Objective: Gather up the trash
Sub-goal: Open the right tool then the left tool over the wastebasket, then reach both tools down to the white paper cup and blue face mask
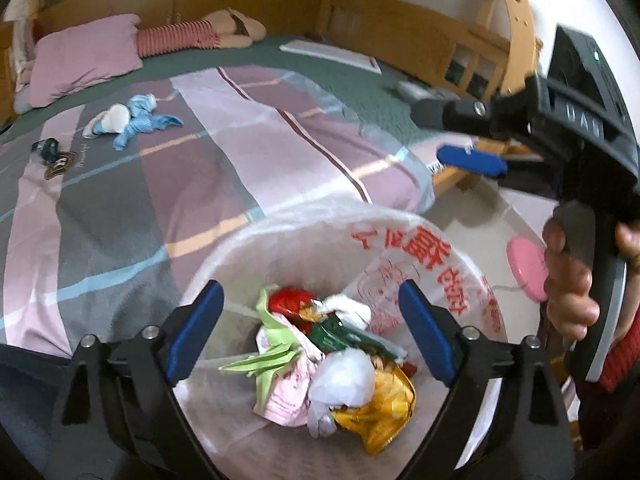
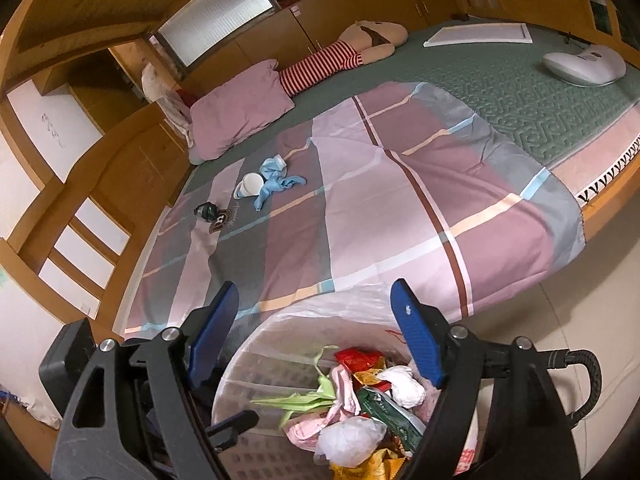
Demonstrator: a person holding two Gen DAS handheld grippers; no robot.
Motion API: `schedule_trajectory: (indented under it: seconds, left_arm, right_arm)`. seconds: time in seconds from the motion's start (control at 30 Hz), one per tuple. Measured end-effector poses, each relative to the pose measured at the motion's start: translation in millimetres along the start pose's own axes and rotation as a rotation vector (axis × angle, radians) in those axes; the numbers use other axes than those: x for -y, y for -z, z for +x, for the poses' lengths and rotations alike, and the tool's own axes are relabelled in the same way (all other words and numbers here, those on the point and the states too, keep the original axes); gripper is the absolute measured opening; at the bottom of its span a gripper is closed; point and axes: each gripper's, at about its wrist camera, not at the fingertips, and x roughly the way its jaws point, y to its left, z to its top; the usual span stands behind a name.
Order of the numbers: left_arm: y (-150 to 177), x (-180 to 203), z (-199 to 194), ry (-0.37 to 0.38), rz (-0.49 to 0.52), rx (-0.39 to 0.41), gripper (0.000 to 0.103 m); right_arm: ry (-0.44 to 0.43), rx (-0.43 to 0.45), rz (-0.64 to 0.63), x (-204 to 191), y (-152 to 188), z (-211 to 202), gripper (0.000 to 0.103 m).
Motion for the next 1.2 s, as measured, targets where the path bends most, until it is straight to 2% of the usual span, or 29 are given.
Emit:
schedule_trajectory:
  seconds: [0.13,0.27,0.53,0.67,0.87,1.03,1.13,1.2]
  left_arm:
    - [-2,-6,-7,-0.025,-0.025,0.06,0.093]
    - [-4,-11,-10,-0.069,-0.03,0.072,0.093]
    - [-5,-24,-21,-0.131,-0.082,0.154,0.093]
    - [-5,-36,-15,-0.103,-0.133,0.1,0.085]
    - [-2,-53,-24,-0.137,-0.187,0.152,0.083]
    - [-11,-69,-35,-0.211,-0.192,0.217,0.083]
    - [-25,-91,-34,-0.317,-0.217,0.225,0.083]
    - [-36,-113,-31,-0.376,-0.259,0.219,0.076]
  right_arm:
    - [-0.001,-0.008,-0.002,-2,1,3,0.077]
    - [-0.002,-0.012,-0.003,-5,3,4,0.077]
    - [0.004,-0.02,-0.005,-6,4,8,0.077]
    - [0.008,-0.029,-0.005,-8,4,13,0.077]
    - [0.017,-0.037,-0.015,-13,4,19,0.077]
    - [0.026,-0.045,-0.028,-18,3,26,0.077]
    - [0.038,-0.05,-0.04,-23,0,31,0.077]
    - [0.041,-0.053,-0.044,-27,-2,35,0.077]
